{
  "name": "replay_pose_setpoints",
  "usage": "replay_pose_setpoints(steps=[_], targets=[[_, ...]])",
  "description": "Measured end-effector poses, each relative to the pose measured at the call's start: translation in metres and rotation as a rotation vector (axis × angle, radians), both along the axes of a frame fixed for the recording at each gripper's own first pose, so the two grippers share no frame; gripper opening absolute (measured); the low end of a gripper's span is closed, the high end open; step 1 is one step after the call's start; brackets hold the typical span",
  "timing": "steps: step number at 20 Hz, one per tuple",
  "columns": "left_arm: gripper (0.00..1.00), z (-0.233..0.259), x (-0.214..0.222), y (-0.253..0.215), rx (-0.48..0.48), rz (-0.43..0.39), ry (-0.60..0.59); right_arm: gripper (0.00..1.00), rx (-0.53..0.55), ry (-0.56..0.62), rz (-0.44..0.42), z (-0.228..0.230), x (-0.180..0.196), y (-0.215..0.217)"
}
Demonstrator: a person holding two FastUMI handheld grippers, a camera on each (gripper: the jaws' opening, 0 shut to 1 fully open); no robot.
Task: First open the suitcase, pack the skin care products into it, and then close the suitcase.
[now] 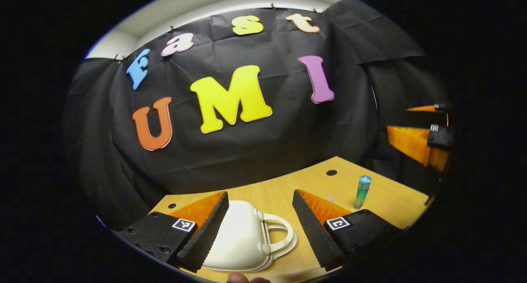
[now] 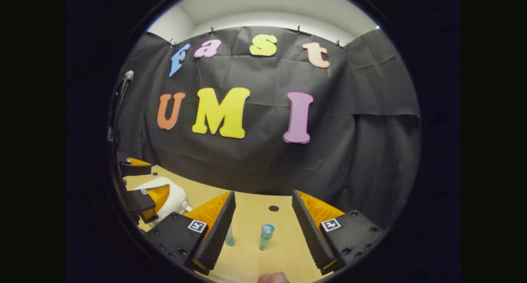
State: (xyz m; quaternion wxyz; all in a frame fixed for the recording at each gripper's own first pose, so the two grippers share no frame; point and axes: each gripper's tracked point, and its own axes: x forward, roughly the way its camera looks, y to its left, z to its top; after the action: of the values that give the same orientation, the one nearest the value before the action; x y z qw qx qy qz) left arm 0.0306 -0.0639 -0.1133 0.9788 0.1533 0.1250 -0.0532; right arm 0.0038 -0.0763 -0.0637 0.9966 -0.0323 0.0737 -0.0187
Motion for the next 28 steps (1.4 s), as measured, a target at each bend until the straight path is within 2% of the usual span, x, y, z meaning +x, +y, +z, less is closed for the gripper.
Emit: replay_pose_setpoints(steps=[6, 10, 12, 16, 18, 19, 20, 23, 24, 25, 27, 28], targets=[[0.98, -0.101, -0.002, -0.005, 0.328, -0.051, 0.226, 0.82, -0.012, 0.043, -0.029, -0.024, 0.003, -0.039], [0.97, -0.129, 0.002, -0.002, 0.497, -0.069, 0.269, 0.82, -0.004, 0.060, -0.021, -0.035, 0.005, -0.047], [0.95, -0.143, 0.001, 0.001, 0.559, -0.062, 0.311, 0.82, 0.007, 0.060, -0.034, -0.037, 0.007, -0.056], [0.91, -0.152, 0.010, 0.002, 0.615, -0.057, 0.343, 0.82, 0.018, 0.062, -0.046, -0.043, 0.011, -0.071], [0.78, -0.159, 0.014, -0.001, 0.638, -0.045, 0.364, 0.81, 0.021, 0.062, -0.052, -0.045, 0.012, -0.081], [0.66, -0.163, 0.012, -0.001, 0.644, -0.033, 0.385, 0.82, 0.023, 0.064, -0.057, -0.047, 0.013, -0.087], [0.62, -0.170, 0.010, 0.001, 0.640, -0.024, 0.409, 0.82, 0.023, 0.068, -0.057, -0.050, 0.012, -0.092], [0.37, -0.181, 0.007, 0.006, 0.628, 0.015, 0.467, 0.81, 0.029, 0.076, -0.050, -0.057, 0.010, -0.104], [0.32, -0.179, 0.007, 0.006, 0.630, 0.014, 0.474, 0.82, 0.028, 0.082, -0.049, -0.061, 0.011, -0.107], [0.35, -0.177, 0.007, 0.004, 0.631, 0.013, 0.474, 0.82, 0.026, 0.091, -0.048, -0.064, 0.011, -0.111], [0.23, -0.169, 0.007, 0.001, 0.634, 0.017, 0.463, 0.82, 0.028, 0.091, -0.059, -0.062, 0.011, -0.119], [0.20, -0.165, 0.007, 0.000, 0.623, 0.018, 0.454, 0.82, 0.030, 0.082, -0.068, -0.059, 0.011, -0.120]])
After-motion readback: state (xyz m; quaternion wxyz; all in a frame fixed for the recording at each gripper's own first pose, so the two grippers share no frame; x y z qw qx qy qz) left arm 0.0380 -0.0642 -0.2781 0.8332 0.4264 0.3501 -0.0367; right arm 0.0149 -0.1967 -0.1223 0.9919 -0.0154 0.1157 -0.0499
